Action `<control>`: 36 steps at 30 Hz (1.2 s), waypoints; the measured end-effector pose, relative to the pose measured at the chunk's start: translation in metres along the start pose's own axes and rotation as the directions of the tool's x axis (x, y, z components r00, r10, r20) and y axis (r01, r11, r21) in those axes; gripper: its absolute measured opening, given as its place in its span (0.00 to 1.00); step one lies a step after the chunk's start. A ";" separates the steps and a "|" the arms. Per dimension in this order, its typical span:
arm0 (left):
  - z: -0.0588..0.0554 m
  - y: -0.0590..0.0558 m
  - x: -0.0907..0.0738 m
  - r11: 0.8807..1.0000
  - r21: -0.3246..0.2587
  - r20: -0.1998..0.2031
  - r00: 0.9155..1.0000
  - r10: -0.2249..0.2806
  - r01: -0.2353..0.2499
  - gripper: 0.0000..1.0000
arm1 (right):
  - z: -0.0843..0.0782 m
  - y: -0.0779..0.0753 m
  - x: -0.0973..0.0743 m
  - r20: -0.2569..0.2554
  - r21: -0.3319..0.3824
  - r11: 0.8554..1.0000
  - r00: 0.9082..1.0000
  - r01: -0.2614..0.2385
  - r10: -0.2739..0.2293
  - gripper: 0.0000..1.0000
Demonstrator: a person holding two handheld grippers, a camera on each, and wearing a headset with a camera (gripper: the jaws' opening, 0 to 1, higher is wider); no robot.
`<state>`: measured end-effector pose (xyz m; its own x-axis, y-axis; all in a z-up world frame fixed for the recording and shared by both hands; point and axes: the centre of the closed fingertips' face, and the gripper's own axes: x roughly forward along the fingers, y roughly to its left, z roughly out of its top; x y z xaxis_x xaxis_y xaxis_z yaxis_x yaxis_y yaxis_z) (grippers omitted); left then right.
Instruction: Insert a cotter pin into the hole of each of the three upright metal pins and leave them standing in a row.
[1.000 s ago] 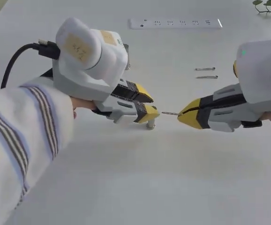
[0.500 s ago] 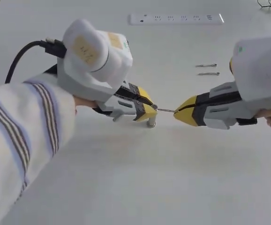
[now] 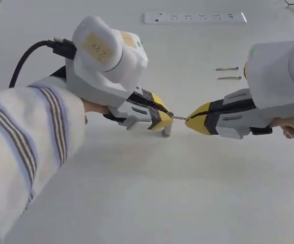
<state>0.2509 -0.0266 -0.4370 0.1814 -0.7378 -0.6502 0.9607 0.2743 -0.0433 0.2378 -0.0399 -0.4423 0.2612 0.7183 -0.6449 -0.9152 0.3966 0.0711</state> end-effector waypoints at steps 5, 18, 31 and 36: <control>0.000 0.000 -0.002 1.000 -0.014 -0.001 1.000 0.000 0.000 0.06 | 0.006 0.003 0.004 0.007 -0.001 1.000 1.000 -0.002 0.002 0.00; -0.001 0.000 -0.005 0.999 -0.032 0.000 1.000 0.006 -0.006 0.06 | 0.015 0.005 0.010 0.003 -0.089 0.996 1.000 -0.012 0.012 0.00; -0.002 -0.002 -0.006 0.998 -0.056 0.007 1.000 0.022 -0.021 0.06 | 0.010 0.010 0.002 -0.001 -0.112 0.994 1.000 -0.016 0.016 0.01; -0.002 -0.002 -0.006 0.998 -0.060 0.005 1.000 0.026 -0.026 0.06 | 0.008 0.005 -0.004 0.014 -0.088 0.996 1.000 -0.008 0.009 0.00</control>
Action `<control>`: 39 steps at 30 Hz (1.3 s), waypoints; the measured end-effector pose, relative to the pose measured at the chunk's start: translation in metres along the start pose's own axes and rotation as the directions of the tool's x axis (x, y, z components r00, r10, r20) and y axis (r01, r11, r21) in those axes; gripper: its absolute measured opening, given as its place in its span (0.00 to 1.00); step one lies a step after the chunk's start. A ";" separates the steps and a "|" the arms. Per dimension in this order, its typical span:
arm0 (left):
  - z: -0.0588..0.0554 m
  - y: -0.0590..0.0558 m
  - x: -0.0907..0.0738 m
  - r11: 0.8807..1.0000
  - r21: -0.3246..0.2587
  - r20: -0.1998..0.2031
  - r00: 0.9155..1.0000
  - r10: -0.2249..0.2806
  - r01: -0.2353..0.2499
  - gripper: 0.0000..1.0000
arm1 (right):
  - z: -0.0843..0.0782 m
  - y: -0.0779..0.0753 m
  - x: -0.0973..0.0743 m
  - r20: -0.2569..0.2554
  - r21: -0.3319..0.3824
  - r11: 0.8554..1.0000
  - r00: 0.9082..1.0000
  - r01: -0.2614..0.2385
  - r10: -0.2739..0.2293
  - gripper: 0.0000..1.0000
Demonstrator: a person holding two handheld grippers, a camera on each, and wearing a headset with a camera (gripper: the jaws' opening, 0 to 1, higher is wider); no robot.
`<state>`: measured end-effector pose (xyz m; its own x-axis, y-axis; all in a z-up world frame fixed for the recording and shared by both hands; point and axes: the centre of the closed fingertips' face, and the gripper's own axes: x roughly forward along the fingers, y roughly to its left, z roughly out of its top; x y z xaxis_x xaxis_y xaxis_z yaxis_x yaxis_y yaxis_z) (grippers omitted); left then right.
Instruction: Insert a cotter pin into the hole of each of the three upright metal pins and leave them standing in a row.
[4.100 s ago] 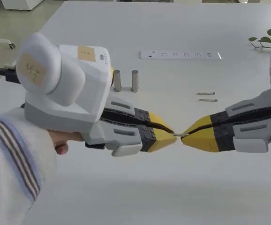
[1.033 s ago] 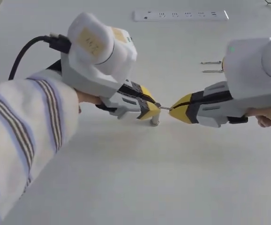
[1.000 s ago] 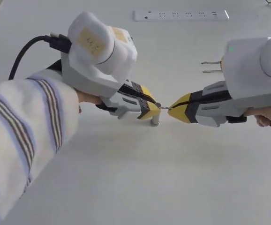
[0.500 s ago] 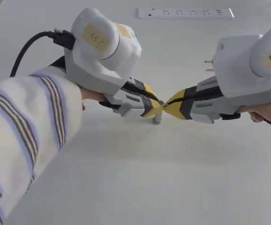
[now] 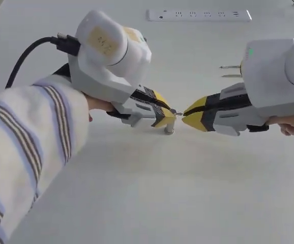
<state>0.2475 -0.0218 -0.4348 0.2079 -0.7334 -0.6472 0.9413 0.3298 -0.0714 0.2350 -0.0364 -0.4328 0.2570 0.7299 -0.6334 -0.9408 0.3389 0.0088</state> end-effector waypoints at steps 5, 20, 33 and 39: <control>0.000 -0.001 0.000 1.000 -0.001 -0.003 1.000 0.004 -0.004 0.06 | 0.004 0.000 0.002 0.009 -0.006 1.000 1.000 0.002 -0.002 0.00; -0.001 -0.002 -0.001 1.000 -0.006 -0.006 1.000 0.010 -0.010 0.06 | 0.005 0.000 0.012 -0.010 -0.014 1.000 1.000 -0.013 0.013 0.00; -0.001 0.006 -0.017 0.997 0.027 0.047 0.996 0.071 -0.072 0.23 | 0.009 -0.006 0.014 0.007 -0.001 1.000 1.000 0.004 -0.004 0.05; -0.013 0.004 -0.039 0.996 -0.027 0.095 0.991 0.089 -0.087 0.41 | 0.010 -0.002 0.018 0.001 0.006 1.000 1.000 0.001 -0.001 0.09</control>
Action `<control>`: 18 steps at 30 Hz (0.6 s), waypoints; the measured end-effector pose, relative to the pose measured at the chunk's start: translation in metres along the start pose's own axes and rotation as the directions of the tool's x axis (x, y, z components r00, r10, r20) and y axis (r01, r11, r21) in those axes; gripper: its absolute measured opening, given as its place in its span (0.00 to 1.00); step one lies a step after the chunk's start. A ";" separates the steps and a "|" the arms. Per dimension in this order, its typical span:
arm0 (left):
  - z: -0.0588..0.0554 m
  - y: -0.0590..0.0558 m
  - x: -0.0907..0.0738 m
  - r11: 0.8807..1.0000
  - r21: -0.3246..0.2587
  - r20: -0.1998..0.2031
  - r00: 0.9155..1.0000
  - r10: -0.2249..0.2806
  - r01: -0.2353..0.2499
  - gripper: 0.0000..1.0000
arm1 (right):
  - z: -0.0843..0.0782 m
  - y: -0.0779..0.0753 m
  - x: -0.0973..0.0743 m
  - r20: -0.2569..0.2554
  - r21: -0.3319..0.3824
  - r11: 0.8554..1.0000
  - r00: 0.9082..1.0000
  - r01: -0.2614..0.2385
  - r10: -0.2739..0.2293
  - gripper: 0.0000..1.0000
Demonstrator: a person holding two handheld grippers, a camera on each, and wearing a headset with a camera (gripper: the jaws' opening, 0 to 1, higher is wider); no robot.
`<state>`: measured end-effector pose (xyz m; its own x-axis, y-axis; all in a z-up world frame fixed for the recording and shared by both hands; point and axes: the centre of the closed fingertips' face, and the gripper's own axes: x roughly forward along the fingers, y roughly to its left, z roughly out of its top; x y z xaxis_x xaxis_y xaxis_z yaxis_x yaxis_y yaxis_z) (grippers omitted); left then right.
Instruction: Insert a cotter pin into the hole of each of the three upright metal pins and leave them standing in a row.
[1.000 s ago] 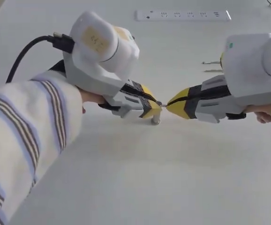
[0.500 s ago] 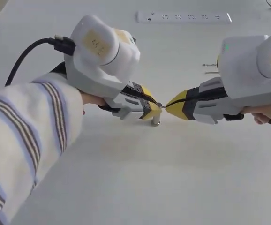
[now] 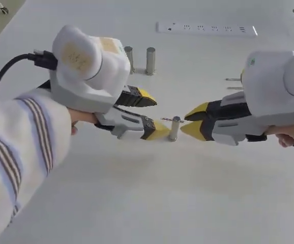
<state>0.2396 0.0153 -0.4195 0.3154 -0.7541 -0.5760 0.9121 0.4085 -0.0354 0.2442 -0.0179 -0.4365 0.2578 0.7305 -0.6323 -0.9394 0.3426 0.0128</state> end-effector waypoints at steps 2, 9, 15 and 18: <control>-0.005 0.003 -0.006 1.000 -0.014 0.012 1.000 0.009 -0.009 0.52 | 0.000 0.000 0.002 -0.004 0.003 1.000 1.000 0.002 -0.002 0.10; -0.021 0.004 -0.024 0.991 -0.115 0.065 0.995 0.077 -0.069 0.88 | -0.004 0.000 0.011 -0.032 0.003 1.000 0.999 -0.004 0.004 0.14; -0.036 0.001 -0.033 0.980 -0.167 0.059 0.991 0.123 -0.112 0.99 | -0.008 -0.002 0.018 -0.057 0.005 1.000 0.998 -0.006 0.006 0.15; -0.040 -0.002 -0.035 0.976 -0.183 0.066 0.989 0.133 -0.119 0.99 | -0.009 -0.002 0.021 -0.065 0.004 1.000 0.998 -0.006 0.006 0.15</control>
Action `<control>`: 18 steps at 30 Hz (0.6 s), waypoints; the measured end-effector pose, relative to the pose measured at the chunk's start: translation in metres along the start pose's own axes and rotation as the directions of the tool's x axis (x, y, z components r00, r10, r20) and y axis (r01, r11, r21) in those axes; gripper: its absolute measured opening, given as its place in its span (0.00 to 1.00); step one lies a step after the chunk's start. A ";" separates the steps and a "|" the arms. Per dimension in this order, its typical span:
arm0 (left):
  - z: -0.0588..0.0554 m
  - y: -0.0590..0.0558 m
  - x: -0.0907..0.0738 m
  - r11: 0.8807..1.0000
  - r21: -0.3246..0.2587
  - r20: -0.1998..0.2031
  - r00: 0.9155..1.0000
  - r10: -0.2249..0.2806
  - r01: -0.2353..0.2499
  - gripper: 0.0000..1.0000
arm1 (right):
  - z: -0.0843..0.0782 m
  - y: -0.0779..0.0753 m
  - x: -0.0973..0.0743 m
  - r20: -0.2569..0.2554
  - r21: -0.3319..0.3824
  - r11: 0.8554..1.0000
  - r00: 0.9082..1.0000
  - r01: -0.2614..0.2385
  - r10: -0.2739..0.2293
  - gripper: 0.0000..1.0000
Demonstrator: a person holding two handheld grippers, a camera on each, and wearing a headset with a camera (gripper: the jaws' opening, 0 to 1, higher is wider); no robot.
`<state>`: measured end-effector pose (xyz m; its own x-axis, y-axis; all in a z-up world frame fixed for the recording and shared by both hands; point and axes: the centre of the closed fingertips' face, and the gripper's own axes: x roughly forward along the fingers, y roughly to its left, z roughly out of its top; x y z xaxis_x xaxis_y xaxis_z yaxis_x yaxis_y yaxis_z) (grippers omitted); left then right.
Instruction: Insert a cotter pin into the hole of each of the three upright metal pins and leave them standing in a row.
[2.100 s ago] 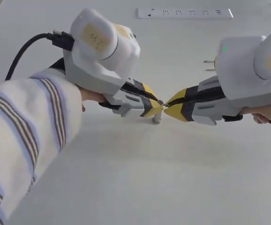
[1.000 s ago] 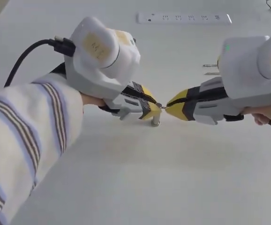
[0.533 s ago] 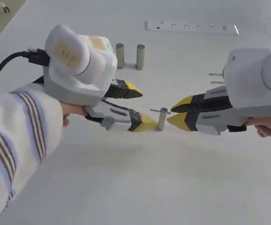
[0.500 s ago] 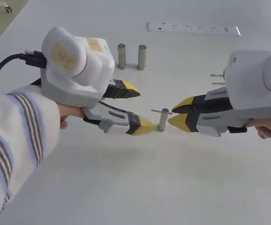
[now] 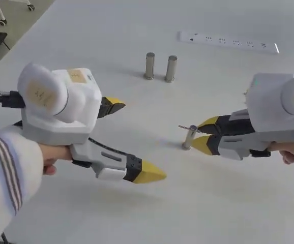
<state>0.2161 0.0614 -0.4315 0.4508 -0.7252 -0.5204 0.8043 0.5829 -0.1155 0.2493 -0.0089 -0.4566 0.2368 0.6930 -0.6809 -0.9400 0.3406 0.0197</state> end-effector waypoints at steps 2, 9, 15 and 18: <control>-0.003 -0.002 0.000 1.000 -0.007 0.001 1.000 0.005 -0.005 0.99 | 0.000 0.001 0.001 -0.003 0.001 1.000 1.000 -0.002 0.002 0.15; -0.009 -0.007 0.001 1.000 -0.023 -0.003 1.000 0.010 -0.010 0.99 | -0.001 0.004 0.005 -0.010 0.001 1.000 1.000 -0.020 0.020 0.14; -0.008 -0.009 0.002 1.000 -0.021 0.008 1.000 0.006 -0.006 0.99 | -0.003 0.002 0.008 -0.019 -0.011 1.000 1.000 -0.020 0.020 0.12; -0.006 -0.009 0.001 1.000 -0.022 0.016 1.000 0.000 0.000 0.99 | -0.002 0.002 0.009 -0.020 -0.014 1.000 1.000 -0.022 0.022 0.10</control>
<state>0.2070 0.0574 -0.4366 0.4569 -0.7308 -0.5070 0.7958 0.5906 -0.1341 0.2493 -0.0034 -0.4648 0.2113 0.6874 -0.6949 -0.9483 0.3163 0.0244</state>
